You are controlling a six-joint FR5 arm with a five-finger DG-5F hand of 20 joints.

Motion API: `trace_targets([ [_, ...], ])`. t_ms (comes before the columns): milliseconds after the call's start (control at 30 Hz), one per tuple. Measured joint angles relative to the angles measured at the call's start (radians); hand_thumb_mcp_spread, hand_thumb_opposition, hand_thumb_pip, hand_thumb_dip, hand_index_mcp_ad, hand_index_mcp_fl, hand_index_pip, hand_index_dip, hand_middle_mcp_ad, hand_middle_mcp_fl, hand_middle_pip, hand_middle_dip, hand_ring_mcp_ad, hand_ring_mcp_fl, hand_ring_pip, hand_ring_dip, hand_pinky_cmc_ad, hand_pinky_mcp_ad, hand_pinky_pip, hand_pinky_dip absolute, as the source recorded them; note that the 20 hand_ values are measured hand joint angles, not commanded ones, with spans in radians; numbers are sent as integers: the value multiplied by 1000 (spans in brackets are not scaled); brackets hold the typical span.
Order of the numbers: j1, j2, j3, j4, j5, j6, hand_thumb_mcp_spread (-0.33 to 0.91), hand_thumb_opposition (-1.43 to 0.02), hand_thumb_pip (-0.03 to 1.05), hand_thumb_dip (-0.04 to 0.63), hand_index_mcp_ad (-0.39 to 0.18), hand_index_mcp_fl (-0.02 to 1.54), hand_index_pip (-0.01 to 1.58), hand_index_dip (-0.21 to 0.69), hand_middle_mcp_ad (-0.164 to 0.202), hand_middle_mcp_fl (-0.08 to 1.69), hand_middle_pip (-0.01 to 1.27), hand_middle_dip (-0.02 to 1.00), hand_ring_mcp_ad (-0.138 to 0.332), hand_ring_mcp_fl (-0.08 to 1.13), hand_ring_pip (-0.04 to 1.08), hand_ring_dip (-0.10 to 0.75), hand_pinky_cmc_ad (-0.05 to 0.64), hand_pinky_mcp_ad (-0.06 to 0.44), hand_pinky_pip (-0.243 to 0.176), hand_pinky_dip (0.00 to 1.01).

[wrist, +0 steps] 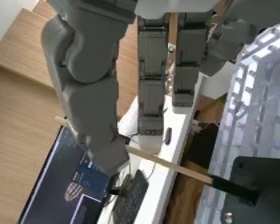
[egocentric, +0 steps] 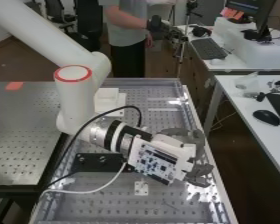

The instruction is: Grab the chopstick and place it in the clear container

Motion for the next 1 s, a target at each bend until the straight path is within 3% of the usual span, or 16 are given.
trace_targets([
  [300, -1, -1, 7, -3, -1, -20, 787, -988, 389, 253, -325, 1023, 663, 316, 42, 1154, 281, 731, 134, 595, 103, 421, 497, 168, 12, 154],
  [600, 3, 5, 5, 17, 17, -42, 827, -1018, 403, 253, -204, 1115, 562, 312, 45, 1204, 278, 726, 133, 656, 105, 424, 496, 164, 10, 152],
  [1000, 7, 17, 10, 36, 31, -62, 831, -1051, 400, 251, -206, 1206, 449, 344, 45, 1269, 239, 703, 133, 719, 108, 431, 496, 182, 26, 155],
])
